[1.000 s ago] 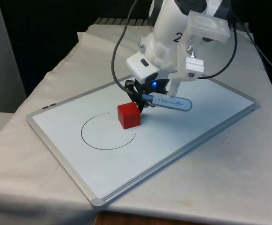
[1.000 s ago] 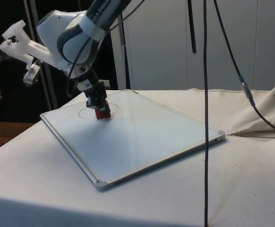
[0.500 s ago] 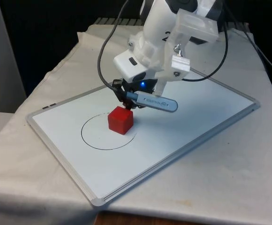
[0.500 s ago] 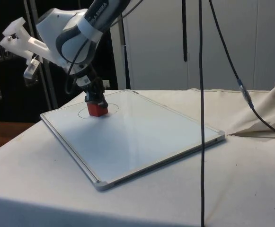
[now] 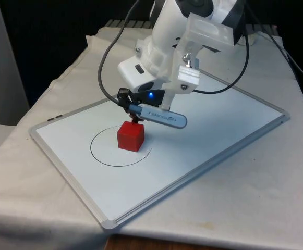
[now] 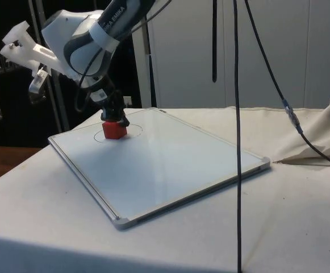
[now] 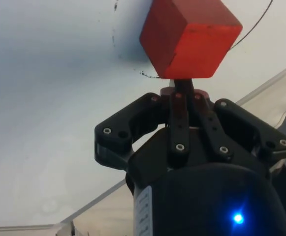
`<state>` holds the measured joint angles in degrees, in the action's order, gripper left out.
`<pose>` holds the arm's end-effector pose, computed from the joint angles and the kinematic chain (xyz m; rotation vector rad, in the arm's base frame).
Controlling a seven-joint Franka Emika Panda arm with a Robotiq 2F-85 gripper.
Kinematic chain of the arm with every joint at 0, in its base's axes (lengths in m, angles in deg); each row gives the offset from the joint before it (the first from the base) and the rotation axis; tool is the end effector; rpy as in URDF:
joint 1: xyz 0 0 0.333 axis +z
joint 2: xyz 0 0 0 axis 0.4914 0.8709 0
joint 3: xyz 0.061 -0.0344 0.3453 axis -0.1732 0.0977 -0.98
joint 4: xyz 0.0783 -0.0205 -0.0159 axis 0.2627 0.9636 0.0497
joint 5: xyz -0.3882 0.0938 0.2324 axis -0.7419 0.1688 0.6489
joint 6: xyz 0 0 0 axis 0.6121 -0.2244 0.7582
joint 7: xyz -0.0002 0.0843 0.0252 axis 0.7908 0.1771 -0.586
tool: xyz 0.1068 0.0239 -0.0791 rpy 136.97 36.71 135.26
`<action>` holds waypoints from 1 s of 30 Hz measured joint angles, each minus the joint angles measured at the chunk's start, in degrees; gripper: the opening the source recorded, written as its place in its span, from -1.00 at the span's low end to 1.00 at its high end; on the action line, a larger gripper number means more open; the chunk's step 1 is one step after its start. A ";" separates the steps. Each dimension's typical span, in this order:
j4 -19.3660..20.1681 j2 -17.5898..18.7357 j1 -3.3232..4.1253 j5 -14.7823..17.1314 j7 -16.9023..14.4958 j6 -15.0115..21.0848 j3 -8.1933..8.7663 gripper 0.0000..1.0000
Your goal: Push the cube into the marked area.
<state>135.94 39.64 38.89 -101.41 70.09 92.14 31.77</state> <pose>0.7972 -0.0831 0.1633 2.7007 0.0264 -0.3159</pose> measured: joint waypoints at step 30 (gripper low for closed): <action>-2.12 -2.01 0.57 6.42 0.11 -0.23 0.29 -0.99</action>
<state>133.82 37.63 39.46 -95.00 70.20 91.91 32.05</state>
